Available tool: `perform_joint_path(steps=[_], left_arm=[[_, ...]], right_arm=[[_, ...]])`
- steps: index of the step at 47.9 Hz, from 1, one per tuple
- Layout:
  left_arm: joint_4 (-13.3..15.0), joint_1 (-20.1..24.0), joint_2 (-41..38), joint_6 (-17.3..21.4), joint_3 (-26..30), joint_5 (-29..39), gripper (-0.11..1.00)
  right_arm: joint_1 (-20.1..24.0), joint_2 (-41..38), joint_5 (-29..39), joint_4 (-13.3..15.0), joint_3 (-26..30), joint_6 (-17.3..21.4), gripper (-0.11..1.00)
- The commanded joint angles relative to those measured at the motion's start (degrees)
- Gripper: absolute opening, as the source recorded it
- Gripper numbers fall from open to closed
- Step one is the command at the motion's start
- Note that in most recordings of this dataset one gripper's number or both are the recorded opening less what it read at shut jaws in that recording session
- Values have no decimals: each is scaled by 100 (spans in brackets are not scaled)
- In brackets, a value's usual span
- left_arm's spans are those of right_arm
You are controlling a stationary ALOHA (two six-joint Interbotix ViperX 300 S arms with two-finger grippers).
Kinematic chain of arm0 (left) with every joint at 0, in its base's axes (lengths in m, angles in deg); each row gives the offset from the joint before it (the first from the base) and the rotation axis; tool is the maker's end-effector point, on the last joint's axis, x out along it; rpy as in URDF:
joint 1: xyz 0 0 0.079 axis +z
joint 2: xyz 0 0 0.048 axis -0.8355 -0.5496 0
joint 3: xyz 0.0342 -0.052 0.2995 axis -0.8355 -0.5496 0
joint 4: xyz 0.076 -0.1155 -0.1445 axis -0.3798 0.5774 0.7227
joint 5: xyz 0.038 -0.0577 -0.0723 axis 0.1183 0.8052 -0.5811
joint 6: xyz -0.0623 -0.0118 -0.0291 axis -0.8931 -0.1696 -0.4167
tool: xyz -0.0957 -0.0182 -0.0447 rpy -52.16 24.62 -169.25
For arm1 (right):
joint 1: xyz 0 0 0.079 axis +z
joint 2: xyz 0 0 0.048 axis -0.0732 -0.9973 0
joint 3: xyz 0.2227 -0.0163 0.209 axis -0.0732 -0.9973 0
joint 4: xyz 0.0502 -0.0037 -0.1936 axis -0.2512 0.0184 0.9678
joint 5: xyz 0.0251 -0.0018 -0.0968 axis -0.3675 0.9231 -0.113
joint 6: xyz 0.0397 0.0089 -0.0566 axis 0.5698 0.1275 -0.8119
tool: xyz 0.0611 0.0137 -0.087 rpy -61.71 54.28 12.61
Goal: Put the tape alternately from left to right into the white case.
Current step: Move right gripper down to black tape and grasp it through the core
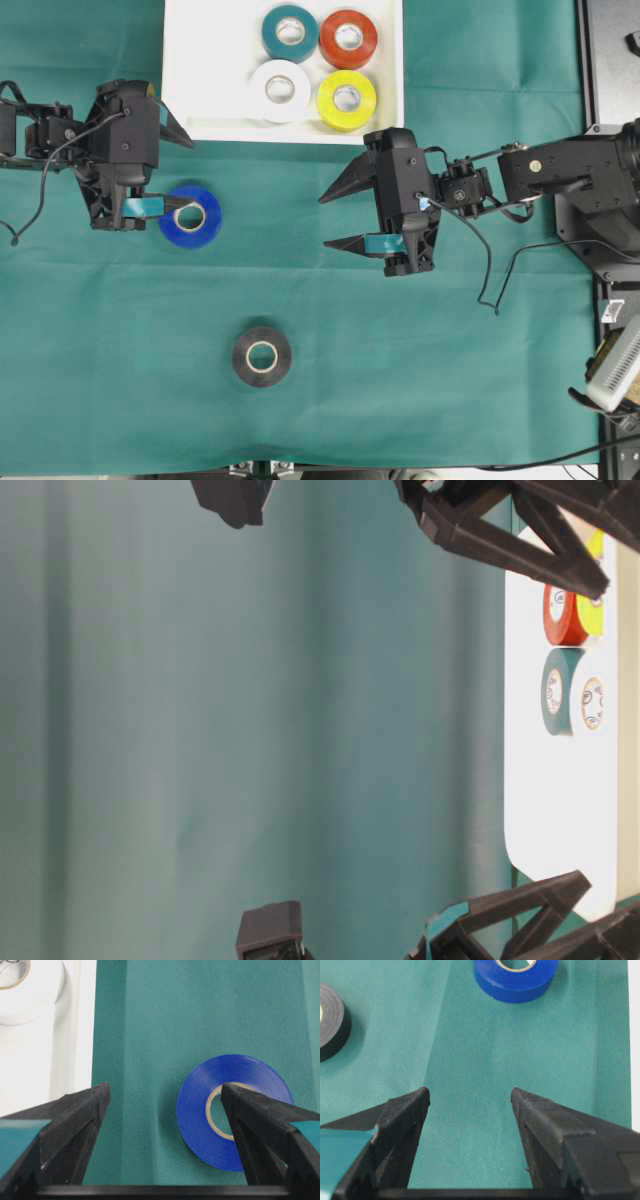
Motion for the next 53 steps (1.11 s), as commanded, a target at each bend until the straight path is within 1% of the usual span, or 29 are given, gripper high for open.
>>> perform_joint_path(steps=[1,12,29,33,42,46,53], left_arm=[[0,-9,123,0,88,-18,62],[0,-9,123,0,88,-18,62],[0,-9,123,0,185,-18,62],[0,-9,123,0,211,-18,62],[9,-9,123,0,211,-18,62],[0,-9,123,0,211,-18,62],[0,-9,114,0,193,-18,62]], right_arm=[[9,202,-44,-9,105,9,76],[123,202,-62,0,132,18,76],[589,53,-62,-18,422,44,76],[659,-79,-44,-18,536,141,76],[861,-457,79,-9,905,580,76],[940,-598,167,-9,1046,668,76],[1028,-844,334,-9,1301,703,76]])
